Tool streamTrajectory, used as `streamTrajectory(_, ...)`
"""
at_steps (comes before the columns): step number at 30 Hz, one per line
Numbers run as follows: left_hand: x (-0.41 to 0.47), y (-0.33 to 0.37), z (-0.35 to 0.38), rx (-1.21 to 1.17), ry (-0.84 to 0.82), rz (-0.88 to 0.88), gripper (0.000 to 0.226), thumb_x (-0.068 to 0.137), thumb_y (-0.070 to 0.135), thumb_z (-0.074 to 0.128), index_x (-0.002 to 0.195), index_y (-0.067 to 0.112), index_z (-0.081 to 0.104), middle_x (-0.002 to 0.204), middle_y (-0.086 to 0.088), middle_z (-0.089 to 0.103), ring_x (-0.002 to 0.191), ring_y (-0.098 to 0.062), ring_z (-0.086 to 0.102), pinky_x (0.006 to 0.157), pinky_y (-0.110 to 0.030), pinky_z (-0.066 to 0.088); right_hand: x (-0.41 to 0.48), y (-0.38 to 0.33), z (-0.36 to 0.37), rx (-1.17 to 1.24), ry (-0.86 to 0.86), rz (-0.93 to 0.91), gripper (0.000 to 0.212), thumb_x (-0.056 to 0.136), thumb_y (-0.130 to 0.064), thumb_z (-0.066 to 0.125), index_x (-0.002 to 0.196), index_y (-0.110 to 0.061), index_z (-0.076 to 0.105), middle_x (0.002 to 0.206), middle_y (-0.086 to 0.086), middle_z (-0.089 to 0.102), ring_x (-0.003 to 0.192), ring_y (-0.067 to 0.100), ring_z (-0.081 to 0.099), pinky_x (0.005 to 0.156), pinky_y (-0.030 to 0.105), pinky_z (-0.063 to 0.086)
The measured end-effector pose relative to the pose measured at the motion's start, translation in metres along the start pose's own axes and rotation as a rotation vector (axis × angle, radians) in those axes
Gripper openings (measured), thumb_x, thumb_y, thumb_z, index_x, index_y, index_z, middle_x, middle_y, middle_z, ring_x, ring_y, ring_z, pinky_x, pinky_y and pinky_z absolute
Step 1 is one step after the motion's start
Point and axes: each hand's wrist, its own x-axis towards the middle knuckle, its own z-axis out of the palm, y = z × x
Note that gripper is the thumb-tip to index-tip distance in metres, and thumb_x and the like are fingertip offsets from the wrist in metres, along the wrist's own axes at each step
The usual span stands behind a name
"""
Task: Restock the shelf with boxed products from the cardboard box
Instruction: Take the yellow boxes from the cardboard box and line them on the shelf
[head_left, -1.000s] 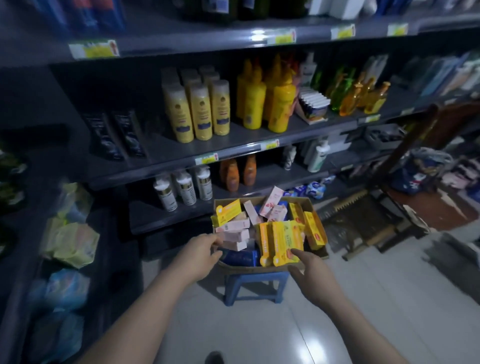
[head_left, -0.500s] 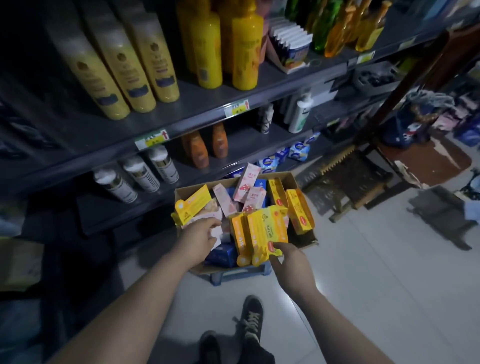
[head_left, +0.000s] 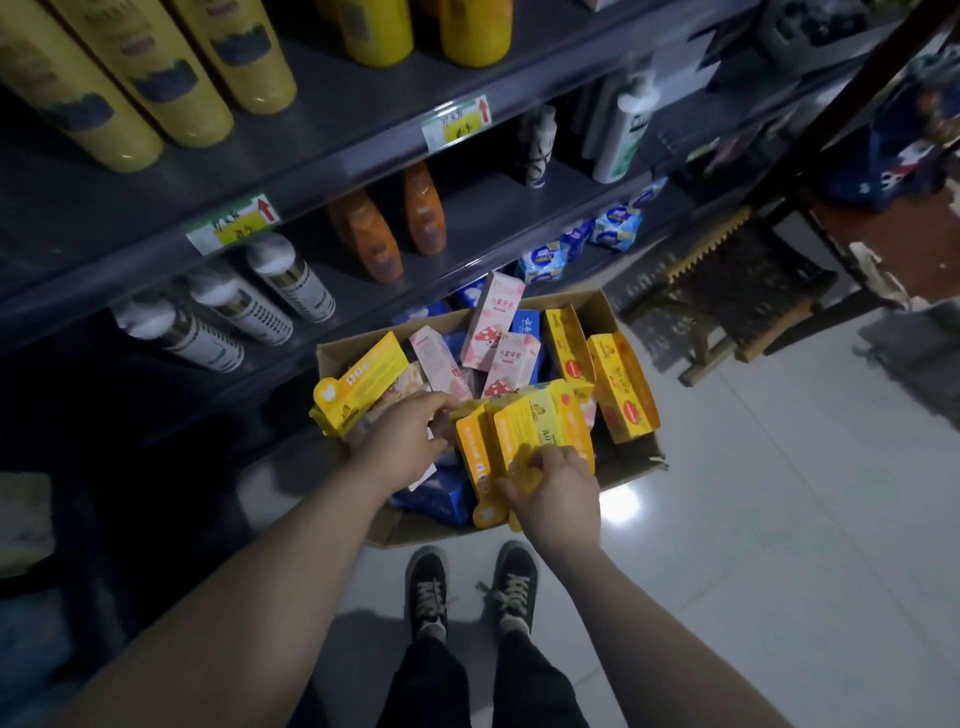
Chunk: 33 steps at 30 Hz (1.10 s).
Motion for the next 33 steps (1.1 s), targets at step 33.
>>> streamTrajectory(33,0.009,-0.008,-0.05,-0.092,-0.06,0.135,0.016,0.093,0.02,0.058,0.081,0.016,0.047,0.07,0.002,0.055,0.07,-0.017,0.054,0.058,-0.028,0.038,0.003,0.0,-0.05,0.429,0.315,0.206,0.018,0.101,-0.031,0.04,0.101,-0.017,0.052,0.081,-0.009,0.052,0.071,0.01,0.053,0.064,0.037,0.053)
